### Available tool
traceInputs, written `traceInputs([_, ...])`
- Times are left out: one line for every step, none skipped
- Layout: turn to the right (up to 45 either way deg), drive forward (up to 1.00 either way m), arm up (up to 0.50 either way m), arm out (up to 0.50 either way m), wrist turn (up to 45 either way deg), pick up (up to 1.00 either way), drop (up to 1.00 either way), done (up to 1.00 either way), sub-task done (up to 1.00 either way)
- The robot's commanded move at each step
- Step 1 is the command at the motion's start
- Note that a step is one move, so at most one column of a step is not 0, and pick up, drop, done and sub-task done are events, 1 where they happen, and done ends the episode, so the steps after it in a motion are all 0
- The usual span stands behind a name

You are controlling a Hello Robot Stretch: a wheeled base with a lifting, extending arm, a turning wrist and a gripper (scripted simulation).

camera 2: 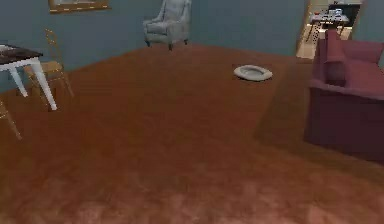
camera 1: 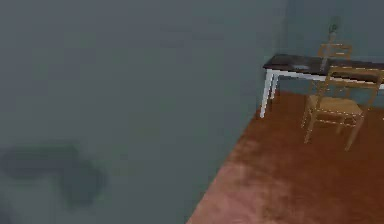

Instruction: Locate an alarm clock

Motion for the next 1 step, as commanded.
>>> traceInputs([45.0,0.0,0.0,0.0,0.0,0.0,0.0,0.0,0.0])
